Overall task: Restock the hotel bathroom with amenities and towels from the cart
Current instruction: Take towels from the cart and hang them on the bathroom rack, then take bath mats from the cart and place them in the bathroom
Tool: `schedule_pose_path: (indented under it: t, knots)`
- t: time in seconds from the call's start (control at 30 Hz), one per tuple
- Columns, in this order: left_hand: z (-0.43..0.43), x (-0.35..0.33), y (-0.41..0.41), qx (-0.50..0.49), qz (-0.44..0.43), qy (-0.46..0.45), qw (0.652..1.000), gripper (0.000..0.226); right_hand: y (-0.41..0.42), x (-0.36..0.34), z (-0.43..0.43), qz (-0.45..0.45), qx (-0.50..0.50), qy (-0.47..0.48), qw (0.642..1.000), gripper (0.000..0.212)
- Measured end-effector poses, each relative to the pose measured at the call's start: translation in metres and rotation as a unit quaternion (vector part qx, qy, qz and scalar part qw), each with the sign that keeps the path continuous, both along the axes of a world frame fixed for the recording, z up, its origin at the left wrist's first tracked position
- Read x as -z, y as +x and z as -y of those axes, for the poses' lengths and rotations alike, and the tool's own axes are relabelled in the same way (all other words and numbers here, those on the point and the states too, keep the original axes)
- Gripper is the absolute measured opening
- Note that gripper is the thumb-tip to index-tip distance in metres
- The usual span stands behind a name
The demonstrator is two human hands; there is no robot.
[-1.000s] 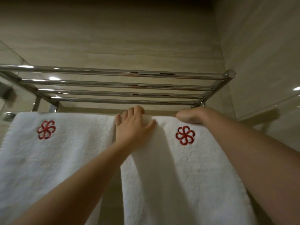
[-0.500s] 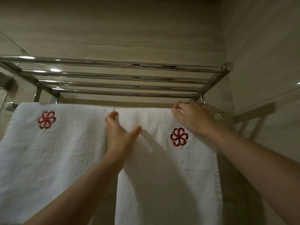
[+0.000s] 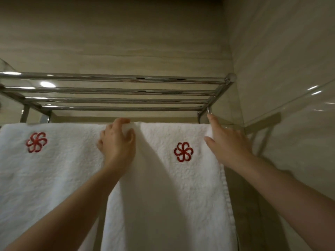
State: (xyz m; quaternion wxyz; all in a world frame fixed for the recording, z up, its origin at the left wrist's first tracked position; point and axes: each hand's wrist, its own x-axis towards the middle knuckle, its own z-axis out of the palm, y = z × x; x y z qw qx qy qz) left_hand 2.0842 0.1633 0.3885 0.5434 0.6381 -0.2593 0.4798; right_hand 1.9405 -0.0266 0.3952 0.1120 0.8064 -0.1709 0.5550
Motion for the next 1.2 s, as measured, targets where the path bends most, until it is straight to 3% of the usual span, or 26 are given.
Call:
schedule_pose_path:
  t: [0.1,0.17,0.3,0.4,0.5,0.7,0.8,0.87,1.0,1.2]
  knots:
    - [-0.009,-0.015,0.005,-0.100,-0.013,0.077,0.992,0.029,0.004,-0.008,0.000,0.062,-0.114,0.016,0.991,0.035]
    - [-0.013,-0.025,0.007,-0.131,-0.012,0.110,0.985,0.028,0.011,-0.019,0.001,0.097,-0.121,0.025,0.988,0.026]
    - [-0.020,-0.045,0.011,-0.166,-0.028,0.173,0.970,0.030,0.013,-0.033,0.000,0.072,-0.077,0.037,0.994,0.026]
    - [-0.022,-0.050,0.017,-0.228,-0.058,0.281,0.930,0.036,0.010,-0.031,0.002,0.042,-0.026,0.030,0.998,0.024]
    - [-0.026,-0.044,0.022,-0.246,-0.065,0.323,0.912,0.050,0.005,-0.025,-0.001,0.025,0.031,0.024,0.999,0.032]
    - [-0.026,-0.019,0.012,-0.174,0.087,0.279,0.940,0.047,-0.018,-0.012,-0.022,0.001,0.041,-0.039,0.998,0.039]
    - [-0.030,0.000,-0.002,-0.115,0.149,0.287,0.939,0.051,-0.029,0.000,-0.043,-0.052,0.031,-0.065,0.996,0.041]
    - [-0.035,0.012,-0.019,-0.083,0.168,0.323,0.928,0.056,-0.035,0.010,-0.058,-0.086,0.039,-0.087,0.992,0.041]
    - [-0.055,0.034,-0.060,0.003,0.180,0.400,0.898,0.035,-0.052,0.028,-0.088,-0.138,0.043,-0.067,0.987,0.035]
    - [-0.099,0.075,-0.111,0.070,0.154,0.495,0.852,0.032,-0.101,0.064,-0.144,-0.204,0.060,-0.051,0.976,0.040]
